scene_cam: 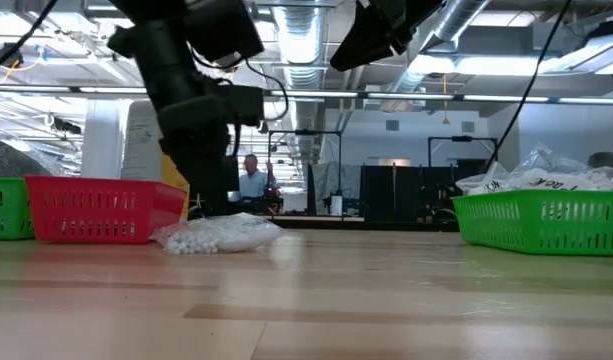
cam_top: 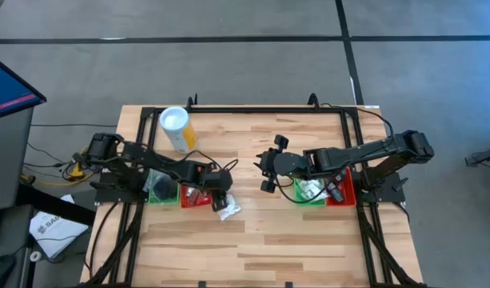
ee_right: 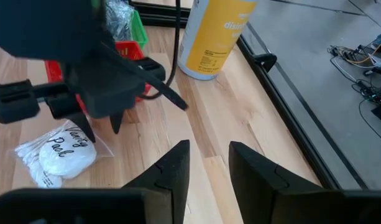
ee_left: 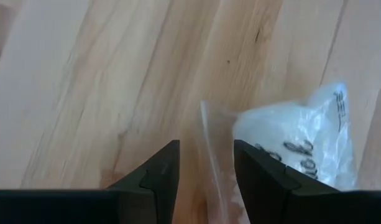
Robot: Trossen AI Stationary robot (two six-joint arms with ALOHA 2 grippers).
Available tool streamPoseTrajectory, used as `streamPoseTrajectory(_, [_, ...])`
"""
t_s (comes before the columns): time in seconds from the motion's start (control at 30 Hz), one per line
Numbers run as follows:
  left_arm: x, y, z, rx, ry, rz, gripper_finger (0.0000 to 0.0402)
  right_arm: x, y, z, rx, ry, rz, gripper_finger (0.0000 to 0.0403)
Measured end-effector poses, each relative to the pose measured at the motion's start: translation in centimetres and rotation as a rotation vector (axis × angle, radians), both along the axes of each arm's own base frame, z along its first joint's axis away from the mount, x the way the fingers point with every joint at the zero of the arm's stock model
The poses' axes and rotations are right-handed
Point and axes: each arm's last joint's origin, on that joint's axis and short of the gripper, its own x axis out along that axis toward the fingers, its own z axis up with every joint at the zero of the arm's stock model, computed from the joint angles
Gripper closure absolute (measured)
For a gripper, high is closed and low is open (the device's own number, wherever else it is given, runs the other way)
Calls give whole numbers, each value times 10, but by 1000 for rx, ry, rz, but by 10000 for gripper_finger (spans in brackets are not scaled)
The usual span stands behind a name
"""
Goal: Pick & Place Travel size toiletries
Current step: Put the white cotton pack into the right green bin
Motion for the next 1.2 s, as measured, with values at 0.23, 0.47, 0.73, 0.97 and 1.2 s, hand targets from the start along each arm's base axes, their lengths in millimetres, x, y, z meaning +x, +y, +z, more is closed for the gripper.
streamPoseTrajectory(0.23, [6, 15, 0, -52, -13, -21, 259, 0, 0, 0, 0, 1, 1, 300])
streamPoseTrajectory(0.47, [7, 26, 0, -85, -19, -1, 259, 0, 0, 0, 0, 1, 1, 300])
streamPoseTrajectory(0.73, [11, 27, -14, -144, 10, -18, 259, 0, 0, 0, 0, 1, 1, 300])
streamPoseTrajectory(0.97, [14, 26, -25, -176, 29, -31, 259, 0, 0, 0, 1, 1, 1, 300])
streamPoseTrajectory(1.2, [16, 24, -24, -215, 14, -91, 292, 0, 0, 0, 0, 2, 1, 300])
